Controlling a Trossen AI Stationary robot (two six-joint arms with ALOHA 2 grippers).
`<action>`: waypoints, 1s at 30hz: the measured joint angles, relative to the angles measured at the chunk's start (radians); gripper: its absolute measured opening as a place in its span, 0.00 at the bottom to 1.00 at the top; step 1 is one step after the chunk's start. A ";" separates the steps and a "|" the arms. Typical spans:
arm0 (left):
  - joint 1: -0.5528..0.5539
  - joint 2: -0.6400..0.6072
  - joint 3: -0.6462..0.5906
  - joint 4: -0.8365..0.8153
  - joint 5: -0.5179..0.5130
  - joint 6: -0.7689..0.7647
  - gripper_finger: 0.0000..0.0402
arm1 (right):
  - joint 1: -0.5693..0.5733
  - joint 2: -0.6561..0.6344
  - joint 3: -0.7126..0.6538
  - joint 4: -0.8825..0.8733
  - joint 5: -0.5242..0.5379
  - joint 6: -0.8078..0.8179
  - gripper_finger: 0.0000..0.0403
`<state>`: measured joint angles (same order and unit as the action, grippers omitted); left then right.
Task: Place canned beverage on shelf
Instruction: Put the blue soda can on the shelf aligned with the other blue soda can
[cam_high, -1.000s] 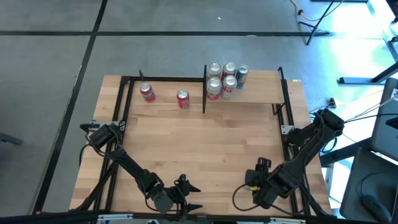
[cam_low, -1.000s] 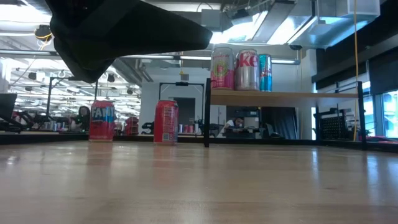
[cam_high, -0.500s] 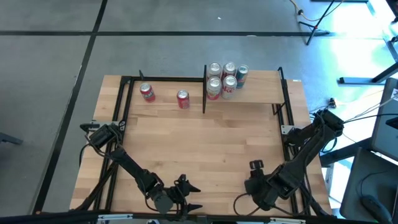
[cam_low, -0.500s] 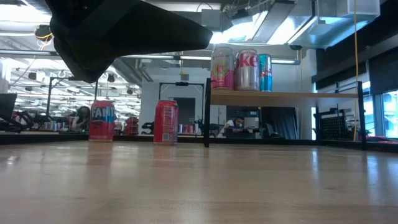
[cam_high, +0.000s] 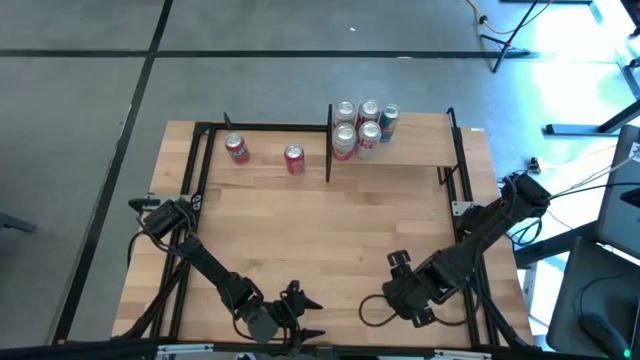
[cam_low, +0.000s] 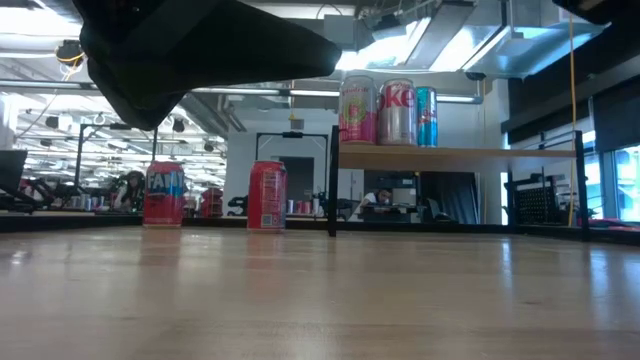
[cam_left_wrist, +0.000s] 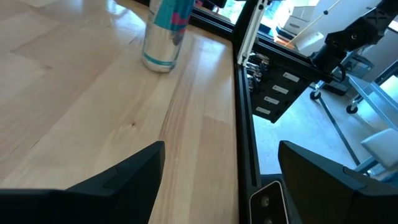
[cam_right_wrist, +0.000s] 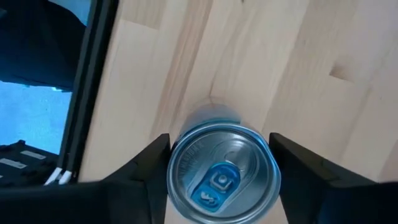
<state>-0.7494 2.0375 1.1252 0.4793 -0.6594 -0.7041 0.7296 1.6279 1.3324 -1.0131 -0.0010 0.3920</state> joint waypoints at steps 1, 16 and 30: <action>0.000 0.000 0.000 0.000 0.000 0.000 0.75 | 0.000 0.000 -0.006 0.010 0.001 0.000 0.52; 0.000 0.000 0.000 0.001 0.007 -0.002 0.75 | 0.037 -0.039 0.087 -0.084 -0.035 0.145 0.86; 0.000 0.000 0.000 0.001 0.007 -0.004 0.75 | 0.423 -0.241 -0.055 -0.100 0.649 0.658 0.86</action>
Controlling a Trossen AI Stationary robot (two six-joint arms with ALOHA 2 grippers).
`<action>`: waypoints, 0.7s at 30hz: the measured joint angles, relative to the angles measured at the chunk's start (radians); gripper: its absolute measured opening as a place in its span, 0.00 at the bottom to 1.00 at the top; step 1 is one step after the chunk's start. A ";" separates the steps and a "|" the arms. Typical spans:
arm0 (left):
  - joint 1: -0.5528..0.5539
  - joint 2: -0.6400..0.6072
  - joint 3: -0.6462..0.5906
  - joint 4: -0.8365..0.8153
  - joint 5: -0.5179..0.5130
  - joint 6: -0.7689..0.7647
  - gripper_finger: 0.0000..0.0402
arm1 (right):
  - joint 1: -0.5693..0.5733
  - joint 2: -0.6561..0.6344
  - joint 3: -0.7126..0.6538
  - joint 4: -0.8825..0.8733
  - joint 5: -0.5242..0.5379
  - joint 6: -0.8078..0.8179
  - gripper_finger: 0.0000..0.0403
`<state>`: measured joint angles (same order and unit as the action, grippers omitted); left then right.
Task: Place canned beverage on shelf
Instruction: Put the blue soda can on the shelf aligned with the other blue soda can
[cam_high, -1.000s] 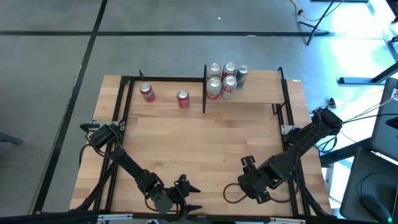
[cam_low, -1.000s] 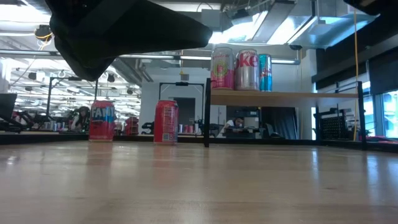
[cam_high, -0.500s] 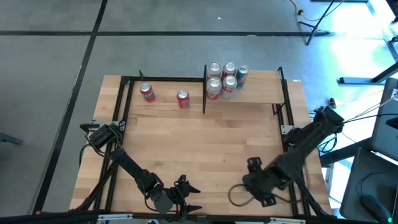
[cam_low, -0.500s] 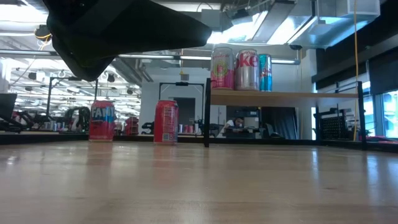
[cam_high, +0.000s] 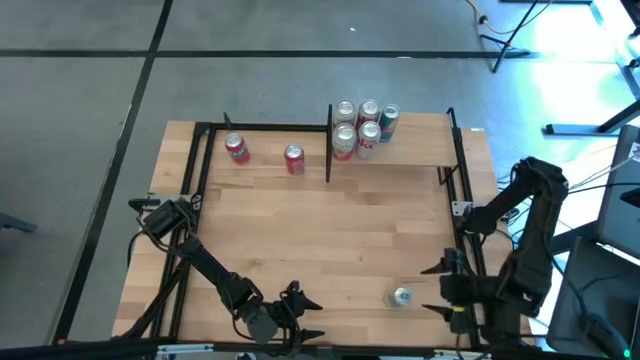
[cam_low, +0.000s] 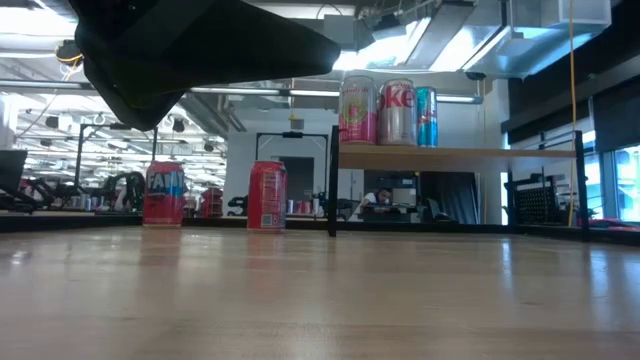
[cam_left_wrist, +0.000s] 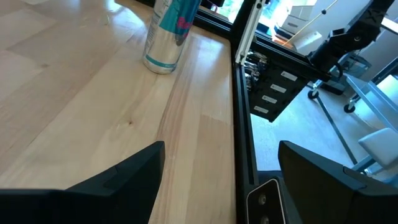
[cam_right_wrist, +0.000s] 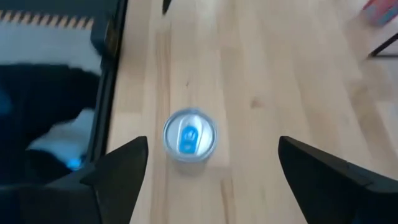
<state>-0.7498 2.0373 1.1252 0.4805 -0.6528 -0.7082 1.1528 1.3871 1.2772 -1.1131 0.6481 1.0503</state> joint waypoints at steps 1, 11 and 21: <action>0.000 0.000 0.000 0.000 0.000 0.000 0.75 | 0.015 0.003 -0.012 0.010 0.039 0.013 0.86; 0.002 0.000 0.000 0.000 0.000 0.000 0.75 | -0.010 0.011 -0.183 0.219 0.106 -0.010 0.86; 0.001 0.000 0.000 0.000 0.000 0.000 0.75 | -0.070 0.010 -0.330 0.463 0.041 -0.108 0.86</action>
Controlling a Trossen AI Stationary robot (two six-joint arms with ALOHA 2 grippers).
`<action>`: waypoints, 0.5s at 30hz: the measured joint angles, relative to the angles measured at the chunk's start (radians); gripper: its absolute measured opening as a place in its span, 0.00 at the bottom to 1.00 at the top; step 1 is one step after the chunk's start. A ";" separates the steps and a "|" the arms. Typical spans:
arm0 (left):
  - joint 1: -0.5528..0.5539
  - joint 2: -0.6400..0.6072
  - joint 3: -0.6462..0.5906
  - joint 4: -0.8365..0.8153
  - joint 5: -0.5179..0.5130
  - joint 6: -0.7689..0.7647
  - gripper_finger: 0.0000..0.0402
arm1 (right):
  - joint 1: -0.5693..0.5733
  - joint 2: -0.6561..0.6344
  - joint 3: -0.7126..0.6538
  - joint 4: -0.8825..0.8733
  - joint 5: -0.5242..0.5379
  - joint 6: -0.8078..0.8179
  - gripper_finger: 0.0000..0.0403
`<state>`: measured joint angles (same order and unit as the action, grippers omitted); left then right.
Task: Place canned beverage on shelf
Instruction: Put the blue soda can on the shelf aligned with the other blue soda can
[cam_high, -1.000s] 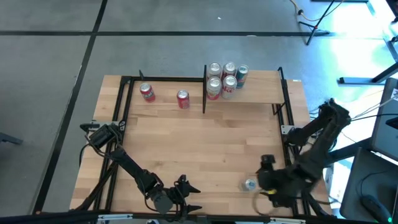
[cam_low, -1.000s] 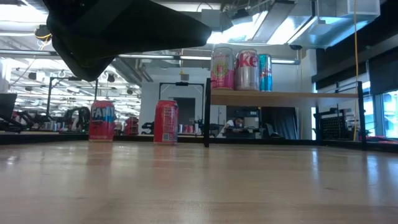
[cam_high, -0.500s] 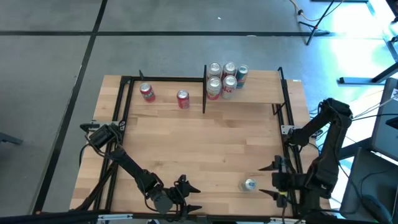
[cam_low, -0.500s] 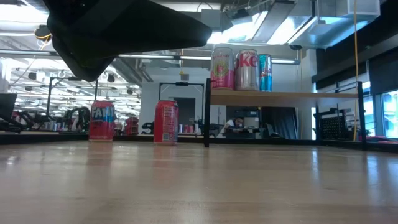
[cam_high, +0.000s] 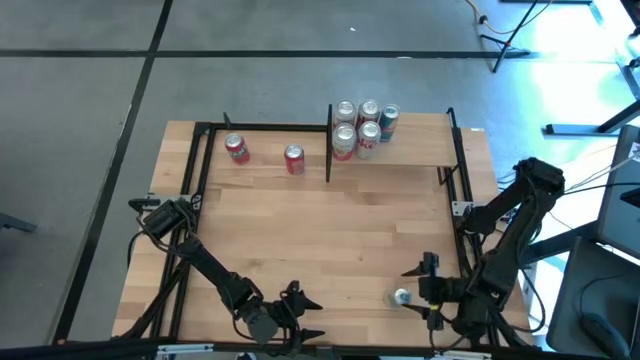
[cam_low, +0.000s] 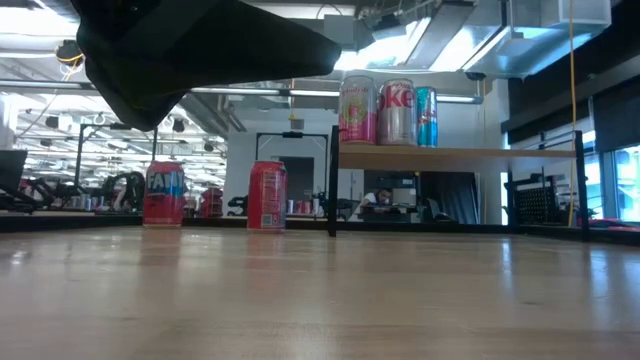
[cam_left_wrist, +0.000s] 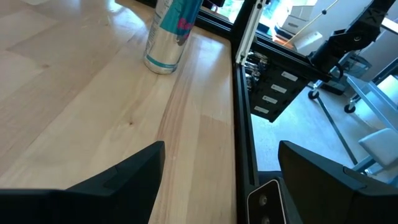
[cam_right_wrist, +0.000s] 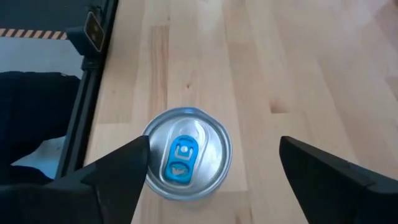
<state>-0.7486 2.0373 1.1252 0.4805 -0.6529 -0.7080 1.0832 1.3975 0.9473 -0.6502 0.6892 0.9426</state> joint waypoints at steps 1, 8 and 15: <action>0.000 0.000 0.000 0.000 0.000 0.000 0.75 | 0.000 0.000 -0.003 0.010 0.000 -0.004 0.86; 0.000 0.000 0.000 0.000 0.000 0.000 0.75 | 0.003 0.000 -0.007 0.017 -0.001 -0.007 0.86; 0.000 0.000 0.000 0.000 0.000 0.000 0.75 | 0.003 0.000 0.041 -0.046 0.023 -0.011 0.86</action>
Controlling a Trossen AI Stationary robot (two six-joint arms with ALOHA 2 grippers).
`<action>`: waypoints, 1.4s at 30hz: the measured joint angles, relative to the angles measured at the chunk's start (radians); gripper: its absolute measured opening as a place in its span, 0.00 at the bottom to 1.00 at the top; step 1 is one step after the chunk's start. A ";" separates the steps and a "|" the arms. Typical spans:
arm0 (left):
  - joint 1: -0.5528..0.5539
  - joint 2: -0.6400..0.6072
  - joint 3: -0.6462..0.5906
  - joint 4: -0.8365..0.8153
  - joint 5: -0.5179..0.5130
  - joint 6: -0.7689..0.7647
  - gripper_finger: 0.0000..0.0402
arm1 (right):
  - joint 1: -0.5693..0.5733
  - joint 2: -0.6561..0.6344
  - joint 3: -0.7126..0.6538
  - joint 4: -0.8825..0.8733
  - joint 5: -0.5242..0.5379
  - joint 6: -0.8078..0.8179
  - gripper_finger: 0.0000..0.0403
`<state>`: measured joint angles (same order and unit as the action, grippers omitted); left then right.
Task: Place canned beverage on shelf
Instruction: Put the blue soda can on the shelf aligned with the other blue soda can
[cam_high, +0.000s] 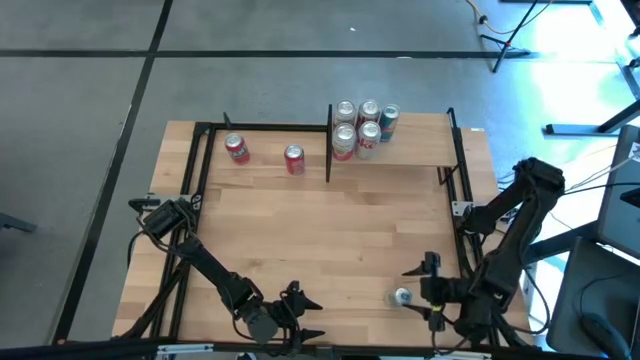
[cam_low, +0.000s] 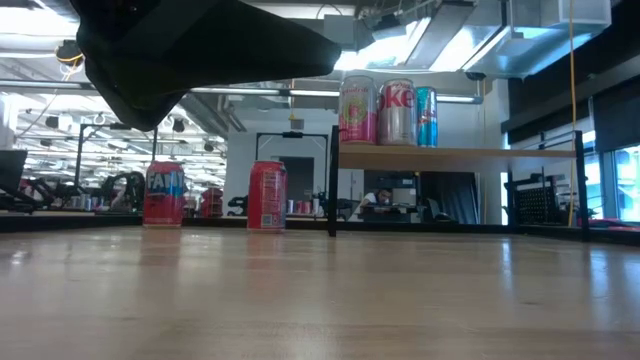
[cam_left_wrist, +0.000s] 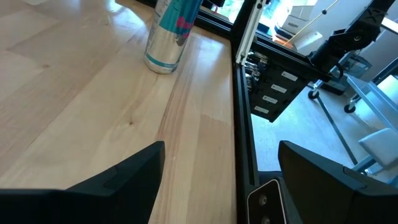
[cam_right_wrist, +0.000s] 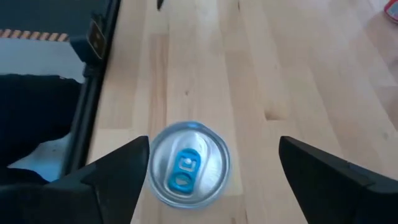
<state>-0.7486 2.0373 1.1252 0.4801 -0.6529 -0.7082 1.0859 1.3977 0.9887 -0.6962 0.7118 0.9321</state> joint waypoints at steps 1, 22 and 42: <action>0.000 0.000 0.000 0.000 0.000 0.000 0.75 | 0.000 -0.002 0.010 -0.002 0.000 -0.002 0.86; 0.000 0.000 0.000 0.000 0.000 0.000 0.75 | 0.000 0.088 -0.016 0.075 -0.016 -0.022 0.86; -0.003 0.000 0.000 0.000 0.000 0.003 0.75 | -0.084 0.027 0.031 -0.069 -0.003 -0.164 0.50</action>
<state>-0.7514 2.0373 1.1252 0.4797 -0.6529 -0.7052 1.0024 1.4248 1.0194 -0.7653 0.7092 0.7683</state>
